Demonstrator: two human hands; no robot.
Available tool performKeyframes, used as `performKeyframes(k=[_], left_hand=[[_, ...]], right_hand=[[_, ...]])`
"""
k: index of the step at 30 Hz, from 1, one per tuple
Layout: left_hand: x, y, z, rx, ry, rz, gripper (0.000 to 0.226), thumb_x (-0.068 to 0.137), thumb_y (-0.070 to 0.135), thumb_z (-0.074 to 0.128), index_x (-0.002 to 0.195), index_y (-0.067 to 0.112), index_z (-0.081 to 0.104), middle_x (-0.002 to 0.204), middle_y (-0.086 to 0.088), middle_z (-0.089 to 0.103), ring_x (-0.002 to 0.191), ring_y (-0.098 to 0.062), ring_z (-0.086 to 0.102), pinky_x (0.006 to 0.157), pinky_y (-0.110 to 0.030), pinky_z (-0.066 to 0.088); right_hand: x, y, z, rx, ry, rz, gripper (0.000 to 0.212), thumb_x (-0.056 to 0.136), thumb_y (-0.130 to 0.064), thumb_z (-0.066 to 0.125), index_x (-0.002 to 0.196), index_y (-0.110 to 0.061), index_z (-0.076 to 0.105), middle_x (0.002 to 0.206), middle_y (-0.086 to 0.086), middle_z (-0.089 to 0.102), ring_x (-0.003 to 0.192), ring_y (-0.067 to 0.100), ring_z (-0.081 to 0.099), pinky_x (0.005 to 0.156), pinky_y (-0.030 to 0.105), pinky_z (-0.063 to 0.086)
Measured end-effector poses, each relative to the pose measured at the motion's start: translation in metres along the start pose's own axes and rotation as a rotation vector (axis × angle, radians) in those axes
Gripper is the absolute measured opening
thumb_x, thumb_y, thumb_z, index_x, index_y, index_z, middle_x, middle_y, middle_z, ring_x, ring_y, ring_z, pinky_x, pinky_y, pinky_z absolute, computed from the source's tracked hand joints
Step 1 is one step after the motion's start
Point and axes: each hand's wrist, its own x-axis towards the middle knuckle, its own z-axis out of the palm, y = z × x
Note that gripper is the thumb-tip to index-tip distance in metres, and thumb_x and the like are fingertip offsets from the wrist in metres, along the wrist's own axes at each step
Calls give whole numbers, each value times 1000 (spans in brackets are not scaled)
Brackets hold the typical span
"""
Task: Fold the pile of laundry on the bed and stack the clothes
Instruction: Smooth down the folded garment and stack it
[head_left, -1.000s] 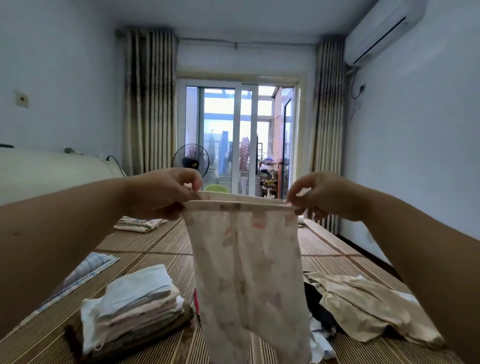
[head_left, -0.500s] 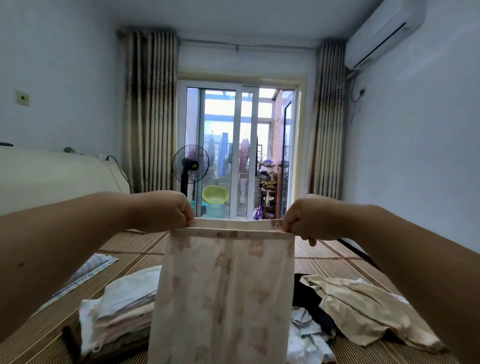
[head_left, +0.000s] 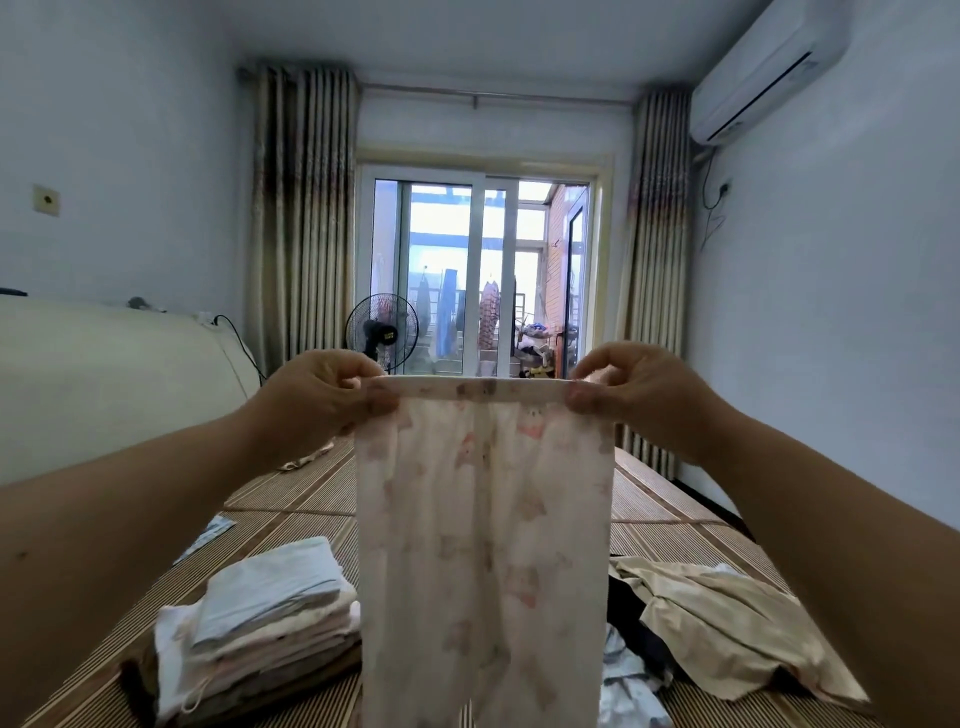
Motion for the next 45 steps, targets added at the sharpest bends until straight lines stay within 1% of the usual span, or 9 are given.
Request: performKeyframes(k=[2,6,12,16,25,32,37,42,45], left_hand=[[1,4,0,2,1,1,9,78,10,67,86,13,68,68,-12,65,65,-27,59,57,-25,52],[4,8,5,81,50,-35,7,89,15,62,87,17,69,67,-1,71,64,-12,68,58,-20,57],[4,20,31,-558,71,-173,17,96,1,46,88,9,58,67,-5,60,53,-12,61,51,-23,55],[10,36,44,-816,-37,-148,27,94,-5,42,86,11,61,74,-8,61,57,-15,59,56,-26,57],[24,53,75,-889,-298,-111,28,78,-5,50,68,11,71,73,-10,69,59,-18,64,57,-28,58],[27,21,43,-366,11,-265,19,92,-2,55,82,10,65,90,-15,60,71,-20,56,57,-27,54],[28,-12,60,-122,176,-500,12,85,-4,65,89,8,64,88,-17,63,72,-25,60,67,-37,53],[16,-13,113,-171,232,-526,14,78,2,65,81,17,66,85,-12,66,86,-33,66,72,-41,56],[11,0,131,-203,216,-454,17,77,2,67,81,19,65,85,-11,67,86,-31,67,76,-47,59]], right_hand=[[1,-2,-4,24,-52,38,18,83,-6,68,100,-11,67,80,7,65,71,15,68,59,18,54],[-2,-5,-1,86,-35,64,8,88,-1,61,84,-5,67,79,13,62,71,20,61,59,22,54],[-13,-12,11,844,-190,99,17,78,-3,53,80,-6,69,77,13,69,69,23,69,64,35,60],[-9,-15,19,970,-331,-17,22,64,-18,84,77,-8,70,73,9,68,65,19,68,61,31,58],[-13,-26,42,1045,-206,27,16,63,3,55,60,-8,66,60,11,62,49,17,60,50,24,53],[-16,-3,7,564,189,236,24,88,11,49,87,-3,68,73,12,66,62,20,62,60,33,55],[-7,37,33,17,327,465,10,74,0,61,70,-2,70,69,15,67,63,29,61,60,41,52],[-15,46,82,95,418,476,11,76,-8,61,76,1,68,71,16,66,66,27,58,59,33,43],[-16,47,92,249,418,455,8,74,-9,60,71,-6,67,74,17,69,71,29,62,70,45,54]])
